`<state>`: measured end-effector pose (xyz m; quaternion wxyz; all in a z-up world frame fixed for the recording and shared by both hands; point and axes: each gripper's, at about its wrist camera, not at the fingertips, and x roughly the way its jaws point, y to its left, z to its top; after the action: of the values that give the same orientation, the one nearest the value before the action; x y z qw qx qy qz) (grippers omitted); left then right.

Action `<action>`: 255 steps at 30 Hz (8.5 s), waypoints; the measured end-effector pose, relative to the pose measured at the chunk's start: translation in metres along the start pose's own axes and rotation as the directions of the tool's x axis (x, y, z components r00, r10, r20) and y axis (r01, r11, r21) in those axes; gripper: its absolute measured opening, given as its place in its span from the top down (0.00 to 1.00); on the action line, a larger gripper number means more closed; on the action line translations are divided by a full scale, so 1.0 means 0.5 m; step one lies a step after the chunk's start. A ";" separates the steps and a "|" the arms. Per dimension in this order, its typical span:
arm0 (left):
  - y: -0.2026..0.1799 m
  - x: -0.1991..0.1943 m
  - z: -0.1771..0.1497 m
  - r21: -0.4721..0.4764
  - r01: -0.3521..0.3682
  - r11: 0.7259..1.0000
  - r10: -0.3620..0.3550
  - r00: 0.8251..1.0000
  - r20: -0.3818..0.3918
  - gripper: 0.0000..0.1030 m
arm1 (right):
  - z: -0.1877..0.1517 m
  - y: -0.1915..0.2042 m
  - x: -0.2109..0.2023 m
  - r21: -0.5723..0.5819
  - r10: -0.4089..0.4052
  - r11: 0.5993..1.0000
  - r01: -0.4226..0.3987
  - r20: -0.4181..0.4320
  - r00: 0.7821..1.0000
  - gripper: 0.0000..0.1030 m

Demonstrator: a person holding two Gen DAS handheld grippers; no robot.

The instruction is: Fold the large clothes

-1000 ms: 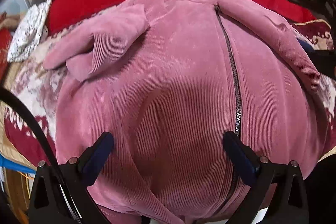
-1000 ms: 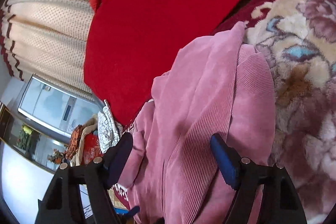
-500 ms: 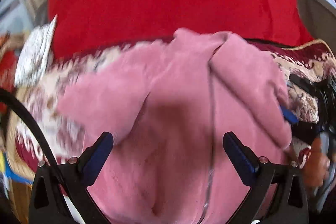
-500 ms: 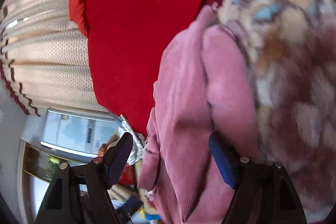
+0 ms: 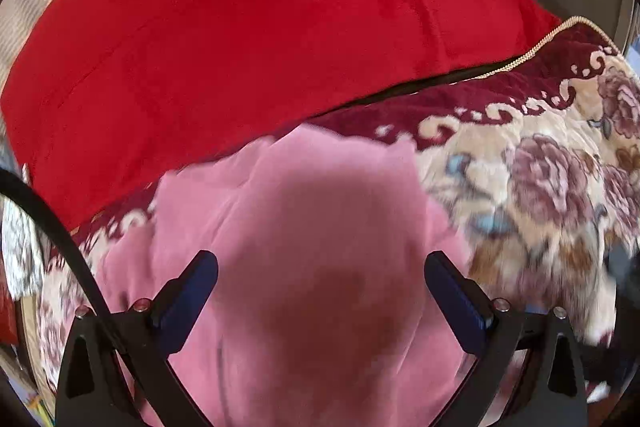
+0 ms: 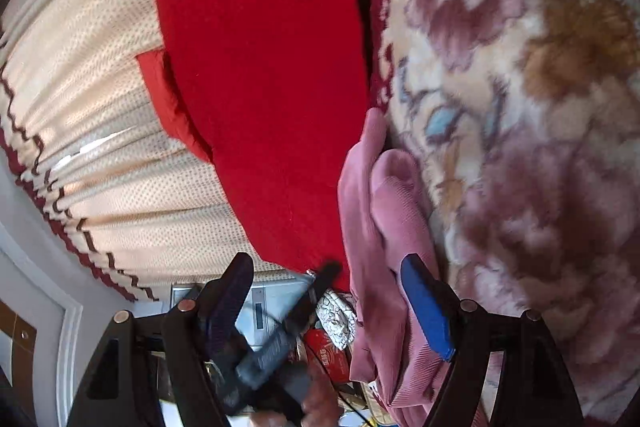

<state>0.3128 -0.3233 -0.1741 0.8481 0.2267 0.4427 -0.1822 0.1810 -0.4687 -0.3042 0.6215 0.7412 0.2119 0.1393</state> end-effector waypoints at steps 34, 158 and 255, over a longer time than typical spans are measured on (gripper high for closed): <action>0.172 0.071 -0.067 -0.167 0.090 0.982 -0.103 0.992 -0.073 0.47 | -0.033 -0.016 0.063 -0.023 -0.070 0.997 0.068 -0.104 0.992 0.22; 0.390 -0.220 -0.377 -0.349 0.185 0.919 -0.147 0.980 0.132 0.35 | -0.052 0.090 0.130 -0.481 -0.365 0.805 0.347 0.060 0.929 0.21; 0.422 -0.135 -0.298 -0.339 0.035 0.940 0.013 0.990 0.138 0.91 | -0.148 0.117 0.155 -0.600 -0.341 0.757 0.259 -0.024 0.940 0.35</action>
<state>0.2842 -0.0595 -0.1462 0.9020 0.0611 0.4093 -0.1230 0.2222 -0.3752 -0.2374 0.8189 0.4576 0.3147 0.1447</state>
